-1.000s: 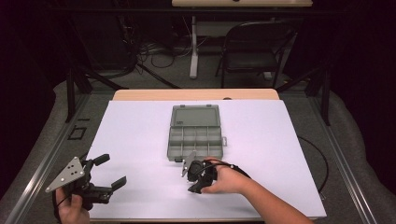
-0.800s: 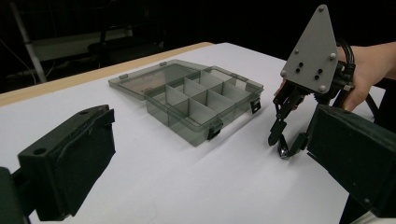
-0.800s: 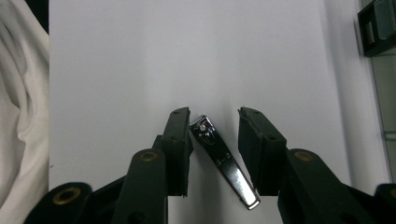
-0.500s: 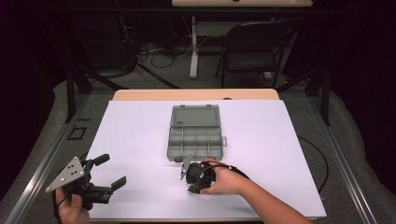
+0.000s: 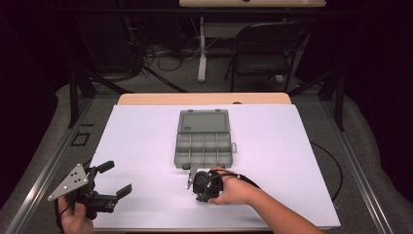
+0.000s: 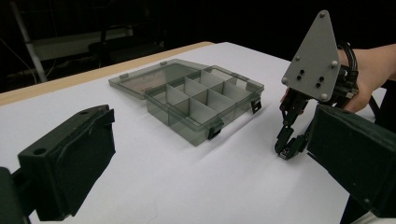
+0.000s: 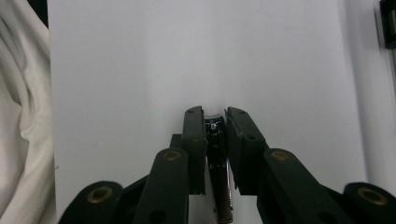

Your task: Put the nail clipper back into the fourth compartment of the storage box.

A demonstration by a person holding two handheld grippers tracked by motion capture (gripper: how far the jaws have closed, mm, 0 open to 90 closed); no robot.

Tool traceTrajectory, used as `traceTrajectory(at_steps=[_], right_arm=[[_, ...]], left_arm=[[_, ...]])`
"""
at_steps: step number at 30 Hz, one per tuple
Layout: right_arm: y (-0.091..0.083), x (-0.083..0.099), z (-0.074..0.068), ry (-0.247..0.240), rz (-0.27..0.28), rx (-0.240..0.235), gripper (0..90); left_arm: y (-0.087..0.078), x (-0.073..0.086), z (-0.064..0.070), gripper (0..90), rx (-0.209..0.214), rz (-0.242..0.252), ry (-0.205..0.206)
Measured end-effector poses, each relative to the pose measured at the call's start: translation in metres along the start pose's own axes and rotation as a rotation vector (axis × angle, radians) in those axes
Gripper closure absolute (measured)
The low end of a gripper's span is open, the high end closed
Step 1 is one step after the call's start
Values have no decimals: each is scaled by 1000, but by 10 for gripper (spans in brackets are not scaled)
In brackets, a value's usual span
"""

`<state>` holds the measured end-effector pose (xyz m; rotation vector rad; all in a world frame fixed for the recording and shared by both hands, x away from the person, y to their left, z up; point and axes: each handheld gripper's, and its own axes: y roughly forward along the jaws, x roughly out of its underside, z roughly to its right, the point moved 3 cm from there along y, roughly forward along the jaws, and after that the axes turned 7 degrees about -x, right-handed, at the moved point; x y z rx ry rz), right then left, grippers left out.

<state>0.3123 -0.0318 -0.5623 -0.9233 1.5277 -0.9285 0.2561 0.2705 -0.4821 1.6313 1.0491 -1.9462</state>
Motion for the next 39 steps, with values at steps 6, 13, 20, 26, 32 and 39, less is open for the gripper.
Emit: traceTrajectory(at_steps=[6, 13, 20, 26, 32, 39], right_arm=[[0, -1, 0, 24, -10, -6, 792], [1, -2, -1, 21, -17, 5, 794], [0, -1, 0, 25, -13, 0, 794], [0, -2, 0, 31, -14, -1, 794], [-1, -2, 1, 40, -15, 0, 794], [-12, -3, 3, 56, 7, 18, 795]], left_arm=[[0, 0, 0, 7, 0, 1, -1], [0, 0, 0, 8, 0, 3, -1], [0, 0, 0, 7, 0, 3, -1], [0, 0, -1, 8, 1, 3, -2], [0, 0, -1, 7, -4, 2, -6], [0, 0, -1, 7, -2, 5, -9]])
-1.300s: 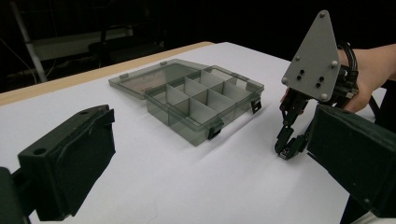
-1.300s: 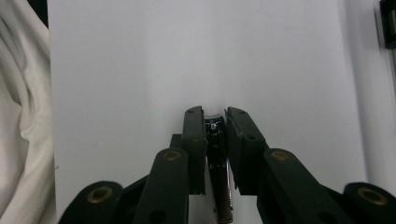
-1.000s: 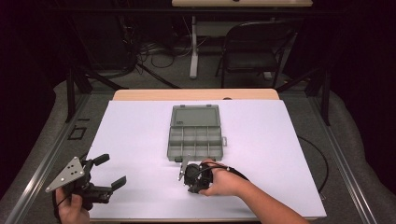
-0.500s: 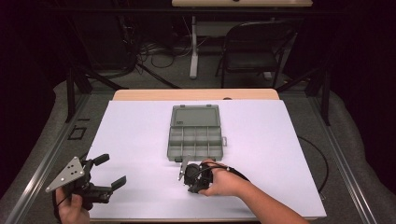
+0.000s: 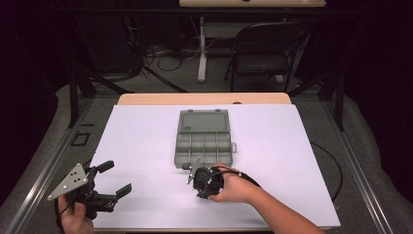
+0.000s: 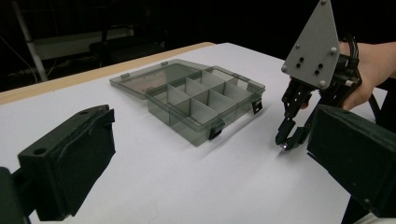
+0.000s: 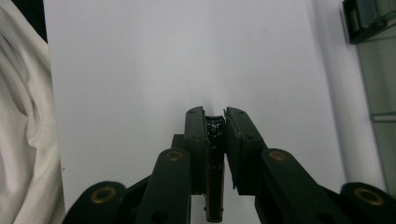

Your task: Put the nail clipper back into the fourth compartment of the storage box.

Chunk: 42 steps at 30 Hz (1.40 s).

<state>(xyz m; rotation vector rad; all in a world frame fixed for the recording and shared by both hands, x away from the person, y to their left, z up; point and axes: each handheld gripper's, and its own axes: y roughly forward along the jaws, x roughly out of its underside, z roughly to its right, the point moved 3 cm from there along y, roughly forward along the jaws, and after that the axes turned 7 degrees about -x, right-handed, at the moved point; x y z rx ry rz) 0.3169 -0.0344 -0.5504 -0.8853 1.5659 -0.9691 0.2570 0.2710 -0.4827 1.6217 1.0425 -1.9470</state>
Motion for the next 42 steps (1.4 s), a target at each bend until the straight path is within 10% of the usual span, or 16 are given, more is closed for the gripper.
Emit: traceTrajectory(at_steps=[42], right_arm=[[-72, -17, 20, 80, 58, 125, 794]], left_arm=[[-1, 0, -1, 7, -5, -2, 1]])
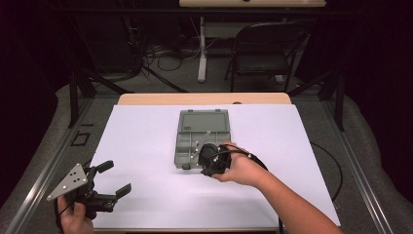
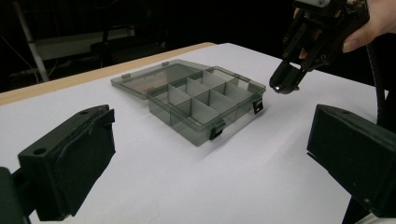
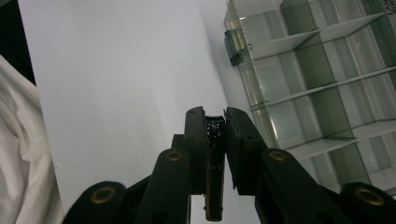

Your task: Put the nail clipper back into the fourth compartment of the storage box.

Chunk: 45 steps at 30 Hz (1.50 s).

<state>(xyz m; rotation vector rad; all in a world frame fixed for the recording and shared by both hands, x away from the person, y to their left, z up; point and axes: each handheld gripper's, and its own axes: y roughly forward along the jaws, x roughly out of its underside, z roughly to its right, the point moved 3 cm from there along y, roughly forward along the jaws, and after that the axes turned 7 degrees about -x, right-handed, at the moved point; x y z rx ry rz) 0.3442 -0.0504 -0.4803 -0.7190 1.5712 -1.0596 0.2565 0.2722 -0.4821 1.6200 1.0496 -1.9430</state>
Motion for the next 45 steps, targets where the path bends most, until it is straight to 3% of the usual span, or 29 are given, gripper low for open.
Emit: traceTrajectory(at_steps=[18, 35, 43, 45], right_arm=[[-19, -4, 27, 86, 37, 56, 794], [-30, -5, 57, 197, 77, 98, 794], [-31, -4, 72, 279, 120, 121, 794], [-32, -3, 76, 291, 102, 115, 794]], left_arm=[[0, 0, 0, 8, 2, -1, 2], [0, 0, -1, 8, 3, -2, 3], [0, 1, -1, 8, 3, -1, 2], [0, 1, -2, 8, 3, -1, 2]])
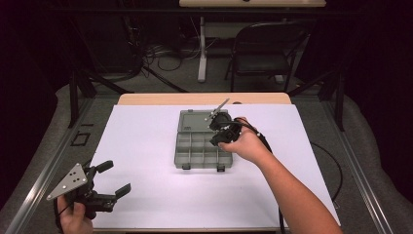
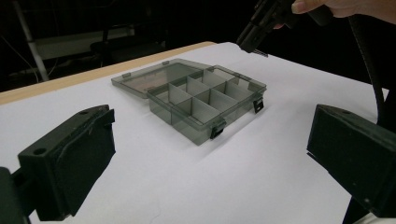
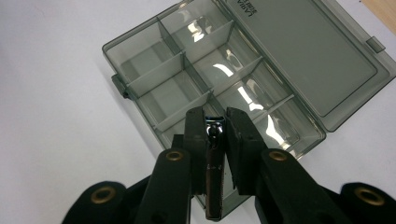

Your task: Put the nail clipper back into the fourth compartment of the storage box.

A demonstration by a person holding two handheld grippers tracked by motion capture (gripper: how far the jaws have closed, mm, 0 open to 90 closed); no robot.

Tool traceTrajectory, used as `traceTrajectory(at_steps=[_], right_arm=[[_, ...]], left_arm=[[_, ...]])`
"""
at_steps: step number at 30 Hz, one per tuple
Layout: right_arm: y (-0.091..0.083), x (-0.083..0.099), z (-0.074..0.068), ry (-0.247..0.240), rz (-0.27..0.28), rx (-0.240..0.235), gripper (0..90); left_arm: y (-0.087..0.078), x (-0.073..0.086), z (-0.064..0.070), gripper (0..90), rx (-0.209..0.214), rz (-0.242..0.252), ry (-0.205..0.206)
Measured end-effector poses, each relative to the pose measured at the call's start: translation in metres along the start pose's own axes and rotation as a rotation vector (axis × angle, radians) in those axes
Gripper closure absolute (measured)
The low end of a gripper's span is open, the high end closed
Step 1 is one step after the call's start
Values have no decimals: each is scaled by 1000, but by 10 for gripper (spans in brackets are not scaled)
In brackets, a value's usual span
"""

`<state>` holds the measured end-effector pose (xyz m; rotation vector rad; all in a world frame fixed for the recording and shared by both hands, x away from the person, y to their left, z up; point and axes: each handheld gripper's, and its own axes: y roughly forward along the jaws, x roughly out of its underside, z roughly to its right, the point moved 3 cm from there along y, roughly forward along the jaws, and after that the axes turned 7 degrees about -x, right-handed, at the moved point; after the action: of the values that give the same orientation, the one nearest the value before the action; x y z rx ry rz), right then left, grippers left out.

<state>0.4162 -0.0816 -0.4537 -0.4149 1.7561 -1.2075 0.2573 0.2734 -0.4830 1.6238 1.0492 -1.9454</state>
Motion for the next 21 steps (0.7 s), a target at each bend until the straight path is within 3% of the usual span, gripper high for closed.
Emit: traceTrajectory(at_steps=[4, 16, 21], right_arm=[[4, 0, 10, 28, 32, 8, 794], [13, 1, 38, 151, 62, 45, 794], [17, 3, 47, 176, 64, 54, 794]], left_arm=[[0, 0, 0, 8, -2, -3, 0], [0, 1, -1, 8, 1, 5, -6], [0, 1, -1, 8, 0, 2, -6]])
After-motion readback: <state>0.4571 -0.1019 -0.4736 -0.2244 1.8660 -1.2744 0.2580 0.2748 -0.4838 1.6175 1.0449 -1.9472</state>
